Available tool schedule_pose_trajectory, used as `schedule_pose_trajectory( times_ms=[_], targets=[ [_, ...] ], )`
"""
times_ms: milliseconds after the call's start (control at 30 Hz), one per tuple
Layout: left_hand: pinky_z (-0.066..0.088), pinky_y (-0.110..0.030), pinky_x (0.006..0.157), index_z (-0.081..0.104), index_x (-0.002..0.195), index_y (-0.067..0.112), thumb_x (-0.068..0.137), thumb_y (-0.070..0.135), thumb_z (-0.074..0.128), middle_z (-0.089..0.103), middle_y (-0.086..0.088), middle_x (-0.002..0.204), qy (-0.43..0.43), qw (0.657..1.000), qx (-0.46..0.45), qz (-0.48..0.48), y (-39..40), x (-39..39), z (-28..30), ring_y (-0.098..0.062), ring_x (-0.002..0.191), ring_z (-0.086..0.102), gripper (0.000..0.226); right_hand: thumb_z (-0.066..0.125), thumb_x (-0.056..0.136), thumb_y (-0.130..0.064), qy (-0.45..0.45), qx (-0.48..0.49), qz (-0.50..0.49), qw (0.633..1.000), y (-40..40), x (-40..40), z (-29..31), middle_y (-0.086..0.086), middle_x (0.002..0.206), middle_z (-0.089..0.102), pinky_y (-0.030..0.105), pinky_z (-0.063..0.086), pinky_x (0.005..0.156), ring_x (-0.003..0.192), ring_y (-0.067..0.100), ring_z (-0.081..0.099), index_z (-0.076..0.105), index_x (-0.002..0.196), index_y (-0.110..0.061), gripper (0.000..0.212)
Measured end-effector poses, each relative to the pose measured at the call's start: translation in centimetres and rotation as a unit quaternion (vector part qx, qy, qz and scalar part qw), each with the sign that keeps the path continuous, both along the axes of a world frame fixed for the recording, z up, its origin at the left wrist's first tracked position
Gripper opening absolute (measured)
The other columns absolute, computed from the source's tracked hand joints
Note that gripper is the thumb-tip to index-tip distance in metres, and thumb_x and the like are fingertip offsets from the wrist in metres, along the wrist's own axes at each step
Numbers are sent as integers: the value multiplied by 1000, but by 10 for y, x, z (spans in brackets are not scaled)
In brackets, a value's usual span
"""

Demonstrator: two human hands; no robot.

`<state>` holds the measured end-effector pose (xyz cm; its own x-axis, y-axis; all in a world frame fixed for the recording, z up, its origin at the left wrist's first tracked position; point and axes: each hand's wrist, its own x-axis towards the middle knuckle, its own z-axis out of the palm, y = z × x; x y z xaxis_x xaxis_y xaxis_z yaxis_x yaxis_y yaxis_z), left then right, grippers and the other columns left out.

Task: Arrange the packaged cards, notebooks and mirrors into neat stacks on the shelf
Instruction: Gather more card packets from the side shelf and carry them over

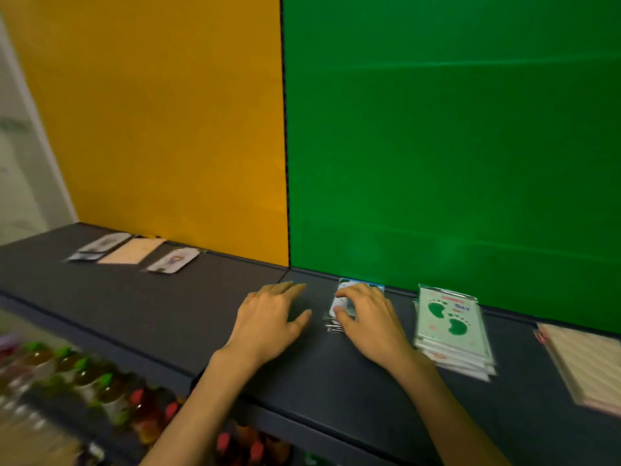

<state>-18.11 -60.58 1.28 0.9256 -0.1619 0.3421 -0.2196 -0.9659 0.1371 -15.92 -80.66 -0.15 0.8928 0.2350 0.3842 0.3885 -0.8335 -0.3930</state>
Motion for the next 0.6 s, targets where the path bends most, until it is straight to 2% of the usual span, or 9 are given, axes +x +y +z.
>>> schedule_pose_trajectory(
  times_ms=[300,600],
  targets=[
    [39,-41,108,33,152,35,94,59,44,41,8,155,20,997,1,72,171,-22,3,-16,140,39,64,49,99,-42,9,-22,59,998,168,-1,6,-6,133,53,39,38,102,126,19,45,54,131,-30,35],
    [39,-42,108,33,152,36,94,60,43,40,7,155,26,995,1,98,335,-37,-5,-17,141,39,64,49,98,-42,19,-35,66,997,333,-5,3,-5,136,51,39,37,103,128,19,44,52,134,-29,38]
  ],
)
